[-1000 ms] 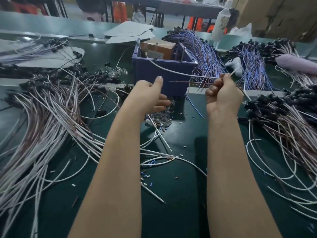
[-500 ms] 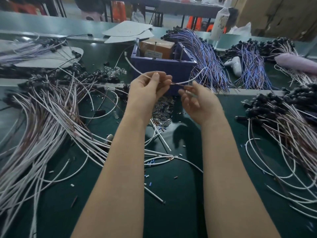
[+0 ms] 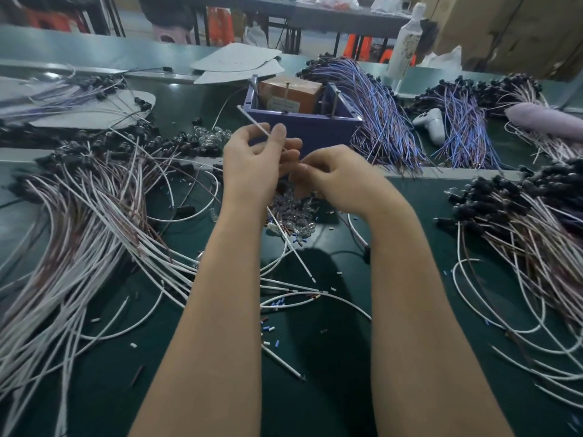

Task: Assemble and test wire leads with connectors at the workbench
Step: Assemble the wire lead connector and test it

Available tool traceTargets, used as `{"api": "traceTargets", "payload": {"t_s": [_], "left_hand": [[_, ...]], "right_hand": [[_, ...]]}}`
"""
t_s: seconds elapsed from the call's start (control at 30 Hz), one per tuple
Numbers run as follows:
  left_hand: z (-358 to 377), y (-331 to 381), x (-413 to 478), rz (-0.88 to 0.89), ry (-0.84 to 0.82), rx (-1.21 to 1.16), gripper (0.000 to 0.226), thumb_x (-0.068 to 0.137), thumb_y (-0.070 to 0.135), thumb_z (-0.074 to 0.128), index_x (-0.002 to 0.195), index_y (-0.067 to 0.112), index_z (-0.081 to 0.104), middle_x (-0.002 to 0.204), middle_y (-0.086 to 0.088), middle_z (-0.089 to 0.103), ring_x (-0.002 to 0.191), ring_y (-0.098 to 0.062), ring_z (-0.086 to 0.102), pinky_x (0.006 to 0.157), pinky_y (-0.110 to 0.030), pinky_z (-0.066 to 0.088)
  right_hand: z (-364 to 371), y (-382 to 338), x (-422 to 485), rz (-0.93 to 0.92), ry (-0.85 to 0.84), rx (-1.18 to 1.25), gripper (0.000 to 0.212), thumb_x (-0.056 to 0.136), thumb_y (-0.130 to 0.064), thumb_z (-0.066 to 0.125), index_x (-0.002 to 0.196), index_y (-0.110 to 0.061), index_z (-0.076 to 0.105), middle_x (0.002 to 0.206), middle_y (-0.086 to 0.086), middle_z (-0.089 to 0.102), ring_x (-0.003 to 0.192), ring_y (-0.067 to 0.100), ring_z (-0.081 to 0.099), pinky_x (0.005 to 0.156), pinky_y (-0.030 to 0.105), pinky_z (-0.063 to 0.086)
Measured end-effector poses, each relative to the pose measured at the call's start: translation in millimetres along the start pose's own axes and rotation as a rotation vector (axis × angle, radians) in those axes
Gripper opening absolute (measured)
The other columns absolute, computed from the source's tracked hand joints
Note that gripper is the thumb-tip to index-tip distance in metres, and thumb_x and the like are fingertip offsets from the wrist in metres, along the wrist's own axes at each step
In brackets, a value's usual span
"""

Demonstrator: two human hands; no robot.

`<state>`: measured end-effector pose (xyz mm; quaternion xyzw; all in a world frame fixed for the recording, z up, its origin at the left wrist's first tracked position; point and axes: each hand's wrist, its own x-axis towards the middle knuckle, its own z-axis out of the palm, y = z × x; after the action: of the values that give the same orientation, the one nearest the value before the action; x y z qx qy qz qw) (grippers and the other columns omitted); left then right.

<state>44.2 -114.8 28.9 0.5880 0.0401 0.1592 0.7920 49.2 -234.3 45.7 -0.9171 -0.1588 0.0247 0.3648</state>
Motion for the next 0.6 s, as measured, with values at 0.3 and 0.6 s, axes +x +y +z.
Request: {"api": "traceTargets", "payload": {"t_s": [0.3, 0.6], "left_hand": [[-8, 1, 6, 0.067, 0.161, -0.059, 0.016, 0.098, 0.013, 0.048, 0.084, 0.016, 0.054, 0.062, 0.006, 0.063, 0.044, -0.001, 0.039, 0.047, -0.015, 0.034], [-8, -9, 7, 0.037, -0.022, 0.334, 0.025, 0.1, 0.013, 0.043, 0.08, 0.022, 0.055, 0.067, 0.006, 0.062, 0.05, -0.001, 0.046, 0.056, -0.018, 0.04]], "right_hand": [[-4, 9, -1, 0.116, 0.019, 0.253, 0.015, 0.093, -0.026, 0.058, 0.088, -0.025, 0.072, 0.089, -0.003, 0.072, 0.089, 0.013, 0.066, 0.08, 0.028, 0.057], [-1, 15, 10, 0.133, 0.495, 0.517, 0.017, 0.096, -0.01, 0.05, 0.091, -0.013, 0.066, 0.065, -0.005, 0.064, 0.056, 0.002, 0.058, 0.054, 0.011, 0.043]]}}
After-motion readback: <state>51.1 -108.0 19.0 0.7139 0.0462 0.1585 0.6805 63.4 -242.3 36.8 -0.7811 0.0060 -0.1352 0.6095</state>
